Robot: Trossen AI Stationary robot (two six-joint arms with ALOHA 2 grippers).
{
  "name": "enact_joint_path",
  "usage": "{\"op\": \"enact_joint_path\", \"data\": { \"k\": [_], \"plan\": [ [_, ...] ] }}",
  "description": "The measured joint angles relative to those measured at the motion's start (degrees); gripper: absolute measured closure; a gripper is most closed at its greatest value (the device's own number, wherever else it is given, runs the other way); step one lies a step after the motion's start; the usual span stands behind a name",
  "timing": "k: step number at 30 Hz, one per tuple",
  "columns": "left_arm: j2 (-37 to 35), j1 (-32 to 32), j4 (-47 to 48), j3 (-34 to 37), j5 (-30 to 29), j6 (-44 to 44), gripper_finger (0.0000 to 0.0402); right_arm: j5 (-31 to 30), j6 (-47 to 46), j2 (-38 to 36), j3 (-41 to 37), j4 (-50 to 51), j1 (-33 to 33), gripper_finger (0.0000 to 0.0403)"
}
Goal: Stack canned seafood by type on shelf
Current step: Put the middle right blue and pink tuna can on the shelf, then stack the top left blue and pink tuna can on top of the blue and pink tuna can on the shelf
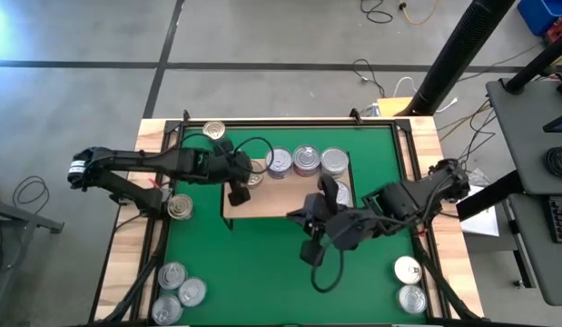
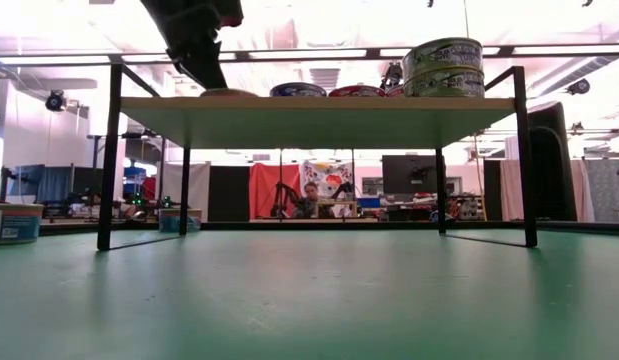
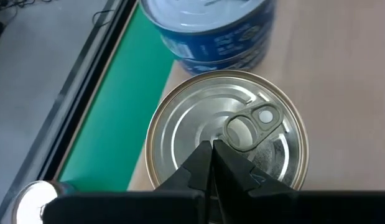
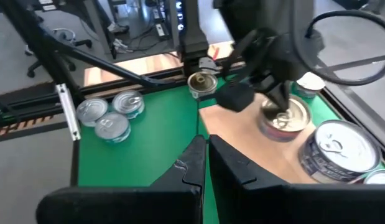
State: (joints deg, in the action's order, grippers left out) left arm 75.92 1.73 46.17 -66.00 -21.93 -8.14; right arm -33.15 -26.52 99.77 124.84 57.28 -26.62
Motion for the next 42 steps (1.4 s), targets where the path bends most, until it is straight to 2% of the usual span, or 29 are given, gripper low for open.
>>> {"op": "enact_joint_path", "data": {
  "k": [11,19,21,25,28,33,37,40,42],
  "plan": [
    [-0.7,1.8,-0.5,0.2,-0.2,0.5,0.0401,-1.6,-1.5,0.0,0.0,0.0,-1.7,0.039],
    [-6.3,1.8,-1.1,-3.0,0.0,-1.6,0.0401,-1.6,-0.5,0.0,0.0,0.0,-1.5,0.039],
    [-7.7,1.8,-0.6,-4.8,-2.1,-1.6,0.0401,-1.6,-0.5,0.0,0.0,0.0,-1.5,0.039],
    [-10.6,2.4,3.4,-7.9,-10.5,-1.6,0.0401,-1.6,-0.4,0.0,0.0,0.0,-1.5,0.039],
    [-12.5,5.1,5.8,-8.7,-10.1,-2.7,0.0401,-1.6,-0.5,0.0,0.0,0.0,-1.6,0.039],
    [-15.2,13.9,6.4,-7.4,-10.3,-11.7,0.0401,-1.6,-1.2,0.0,0.0,0.0,-1.6,0.039],
    [-15.6,23.4,6.4,-6.1,-10.3,-25.8,0.0402,-1.5,-2.3,0.0,0.0,0.0,-1.6,0.039],
    [-15.3,29.0,6.4,-5.3,-6.3,-37.5,0.0399,-1.4,-3.9,0.0,0.0,-0.1,-1.6,0.039],
    [-14.6,31.6,6.4,-4.7,-3.4,-40.0,0.0398,-1.4,-4.0,0.0,0.0,-0.1,-1.6,0.039]
  ]
}}
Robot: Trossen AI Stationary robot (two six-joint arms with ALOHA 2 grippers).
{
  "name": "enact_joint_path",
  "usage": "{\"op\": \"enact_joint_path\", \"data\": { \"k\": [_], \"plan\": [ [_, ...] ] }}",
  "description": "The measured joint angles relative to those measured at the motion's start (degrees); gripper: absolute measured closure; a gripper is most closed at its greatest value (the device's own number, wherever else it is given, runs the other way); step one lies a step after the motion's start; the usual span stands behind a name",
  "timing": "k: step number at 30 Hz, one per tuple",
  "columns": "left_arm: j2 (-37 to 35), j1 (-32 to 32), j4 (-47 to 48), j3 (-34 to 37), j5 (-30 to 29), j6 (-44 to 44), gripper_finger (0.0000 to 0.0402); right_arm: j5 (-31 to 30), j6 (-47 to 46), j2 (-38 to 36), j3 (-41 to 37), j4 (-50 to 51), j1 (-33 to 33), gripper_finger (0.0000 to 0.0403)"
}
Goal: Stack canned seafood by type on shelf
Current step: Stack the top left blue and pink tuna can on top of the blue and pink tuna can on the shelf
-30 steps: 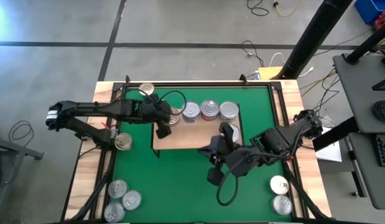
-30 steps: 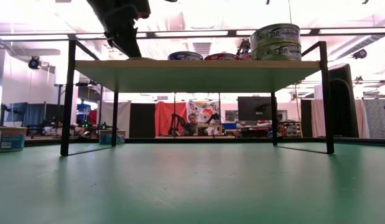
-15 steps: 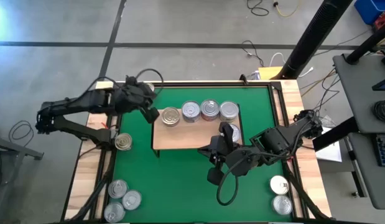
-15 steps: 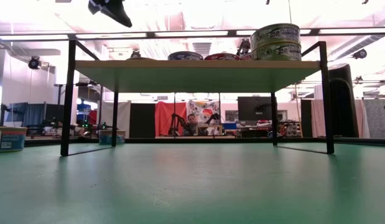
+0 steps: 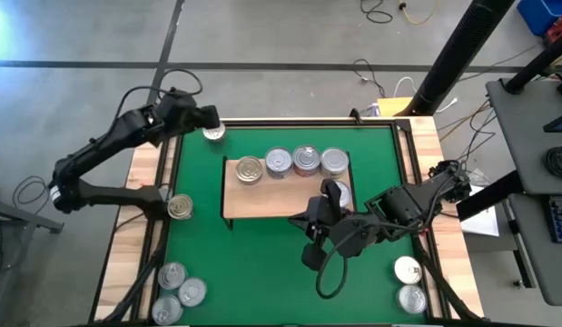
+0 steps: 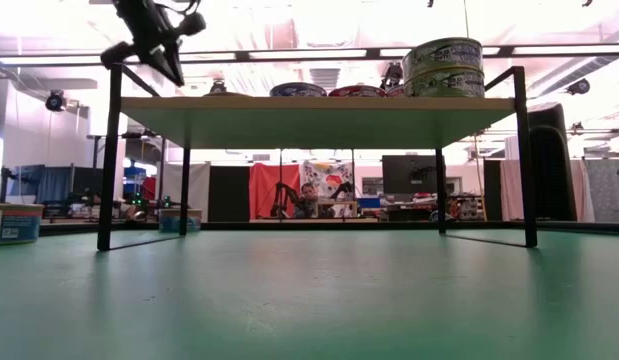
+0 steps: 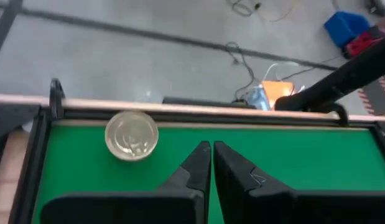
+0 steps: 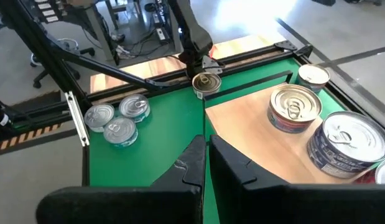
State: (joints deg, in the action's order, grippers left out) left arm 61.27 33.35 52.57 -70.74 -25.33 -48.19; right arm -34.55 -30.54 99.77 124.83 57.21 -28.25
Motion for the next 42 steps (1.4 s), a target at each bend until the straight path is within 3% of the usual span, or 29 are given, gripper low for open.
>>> {"op": "enact_joint_path", "data": {
  "k": [6,11,18,25,32,42],
  "plan": [
    [3.6,1.8,-1.3,0.6,1.7,2.6,0.0398,1.1,-1.6,0.0,0.0,0.0,0.0,0.039],
    [7.9,5.8,-0.6,0.7,-2.7,-6.4,0.0397,8.0,2.7,0.0,0.0,0.0,0.5,0.039],
    [16.9,14.8,-0.7,0.7,9.0,-19.8,0.0397,9.5,5.7,0.0,0.0,2.3,0.8,0.039],
    [24.7,16.5,-3.1,0.7,8.5,-26.1,0.0397,9.6,4.6,0.0,0.0,12.0,1.0,0.039],
    [30.7,21.9,-5.7,0.7,9.1,-33.4,0.0397,9.4,5.1,0.0,0.1,13.1,2.9,0.039],
    [40.2,24.9,-11.3,0.2,16.4,-34.5,0.0397,9.0,12.2,0.0,0.2,13.0,9.6,0.039]
  ]
}}
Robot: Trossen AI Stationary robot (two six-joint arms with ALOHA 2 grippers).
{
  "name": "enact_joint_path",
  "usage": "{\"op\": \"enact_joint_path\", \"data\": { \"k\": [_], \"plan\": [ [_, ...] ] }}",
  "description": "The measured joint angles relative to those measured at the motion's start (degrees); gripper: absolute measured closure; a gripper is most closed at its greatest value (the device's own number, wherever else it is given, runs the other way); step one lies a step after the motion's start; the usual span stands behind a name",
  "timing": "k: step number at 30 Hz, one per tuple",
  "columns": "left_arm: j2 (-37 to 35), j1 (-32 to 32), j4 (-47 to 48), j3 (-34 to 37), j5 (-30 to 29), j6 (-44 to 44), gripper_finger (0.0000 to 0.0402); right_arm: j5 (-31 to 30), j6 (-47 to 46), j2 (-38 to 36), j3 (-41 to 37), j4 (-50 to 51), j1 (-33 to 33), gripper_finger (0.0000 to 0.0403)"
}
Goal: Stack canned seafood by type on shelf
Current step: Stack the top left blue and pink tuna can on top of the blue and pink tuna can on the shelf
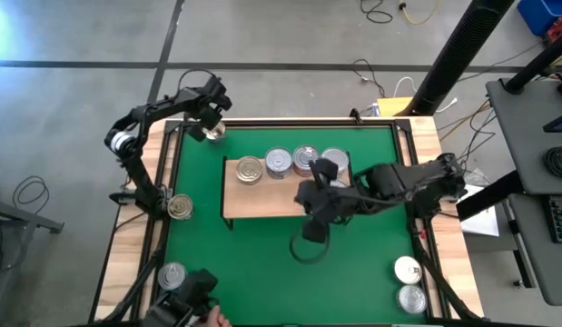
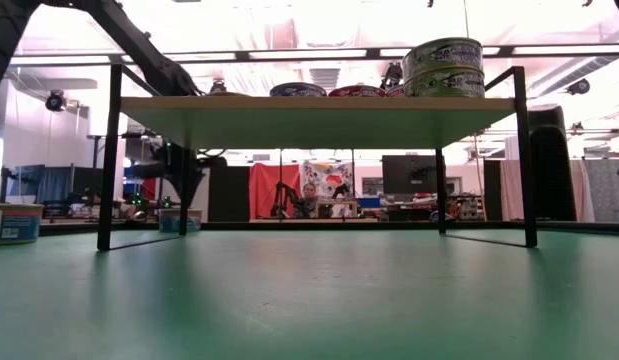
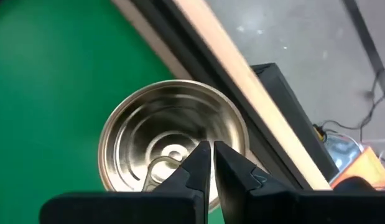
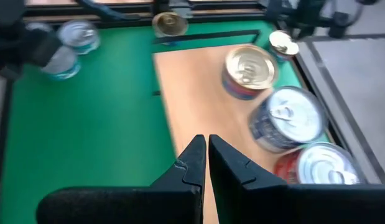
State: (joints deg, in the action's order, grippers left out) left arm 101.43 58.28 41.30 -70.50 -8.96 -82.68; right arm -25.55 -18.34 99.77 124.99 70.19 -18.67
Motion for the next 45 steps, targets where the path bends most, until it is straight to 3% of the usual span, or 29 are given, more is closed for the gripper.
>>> {"op": "enact_joint_path", "data": {
  "k": [6,14,24,31,36,45],
  "plan": [
    [0.9,0.0,2.6,1.0,-0.4,-4.9,0.0397,-0.1,0.1,0.0,0.0,0.0,3.7,0.039],
    [-2.0,-1.6,3.7,6.6,0.7,-8.3,0.0397,0.6,0.1,0.0,0.0,0.1,3.8,0.039],
    [-19.5,-11.0,5.2,23.4,2.2,-24.0,0.0397,8.0,-1.2,0.0,0.0,0.6,0.6,0.039],
    [-36.4,-21.9,5.1,36.7,1.7,-40.3,0.0397,8.1,-1.0,0.0,0.0,0.7,-4.2,0.039],
    [-45.4,-32.4,5.0,42.4,-0.6,-48.4,0.0397,8.1,-3.2,0.0,0.1,0.7,-7.0,0.039],
    [-49.9,-51.1,10.8,42.7,-0.6,-60.1,0.0397,7.9,-11.5,-0.1,0.1,0.6,-9.6,0.039]
  ]
}}
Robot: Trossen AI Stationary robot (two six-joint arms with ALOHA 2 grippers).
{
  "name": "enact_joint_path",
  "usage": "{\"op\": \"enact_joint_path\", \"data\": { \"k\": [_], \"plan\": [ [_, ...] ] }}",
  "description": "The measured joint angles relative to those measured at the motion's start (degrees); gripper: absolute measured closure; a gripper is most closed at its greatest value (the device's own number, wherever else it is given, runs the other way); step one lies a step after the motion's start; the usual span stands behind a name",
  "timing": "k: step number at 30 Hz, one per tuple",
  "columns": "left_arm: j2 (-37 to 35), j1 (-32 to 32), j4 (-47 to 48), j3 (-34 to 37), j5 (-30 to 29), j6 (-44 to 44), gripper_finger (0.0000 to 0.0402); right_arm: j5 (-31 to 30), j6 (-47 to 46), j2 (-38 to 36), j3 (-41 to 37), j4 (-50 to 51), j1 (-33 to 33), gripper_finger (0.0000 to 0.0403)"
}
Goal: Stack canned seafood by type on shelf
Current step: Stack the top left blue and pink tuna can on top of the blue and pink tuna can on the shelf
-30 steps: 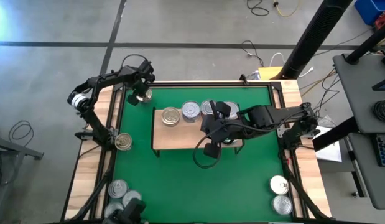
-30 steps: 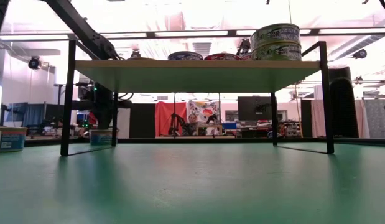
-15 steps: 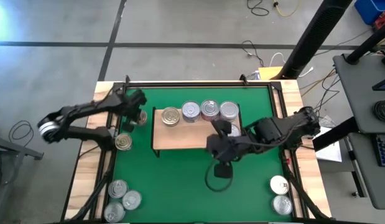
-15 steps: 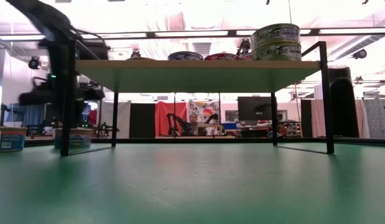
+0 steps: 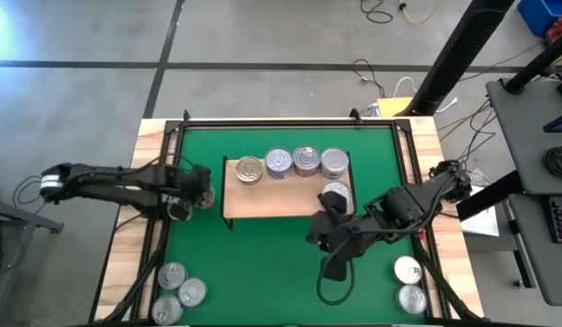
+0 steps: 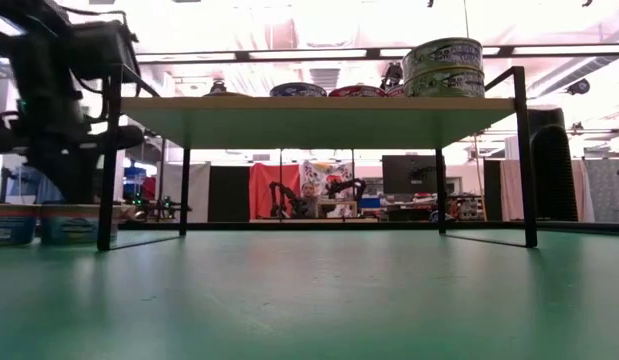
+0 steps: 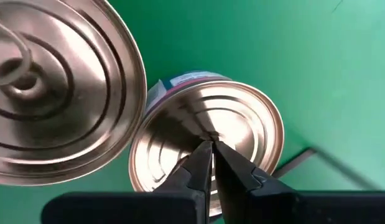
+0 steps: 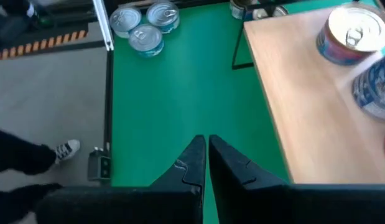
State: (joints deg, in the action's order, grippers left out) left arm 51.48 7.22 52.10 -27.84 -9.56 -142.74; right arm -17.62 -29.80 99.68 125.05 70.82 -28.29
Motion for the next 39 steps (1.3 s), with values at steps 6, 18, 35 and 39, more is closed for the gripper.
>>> {"op": "enact_joint_path", "data": {
  "k": [6,18,35,39],
  "plan": [
    [0.8,-13.9,3.0,-0.3,0.1,-2.3,0.0397,-2.4,-5.4,0.0,0.0,-0.9,0.1,0.039],
    [4.3,-38.8,4.9,-3.1,2.1,-3.3,0.0397,-8.1,-19.6,1.3,-0.1,-9.3,-1.9,0.039],
    [27.6,-52.4,0.0,-17.3,-4.5,18.7,0.0397,-11.0,-28.2,9.2,-0.3,-13.2,-4.2,0.039],
    [36.7,-52.5,-2.1,-26.0,-6.3,31.3,0.0397,-13.3,-24.3,9.2,-0.3,-16.6,-4.0,0.039]
  ]
}}
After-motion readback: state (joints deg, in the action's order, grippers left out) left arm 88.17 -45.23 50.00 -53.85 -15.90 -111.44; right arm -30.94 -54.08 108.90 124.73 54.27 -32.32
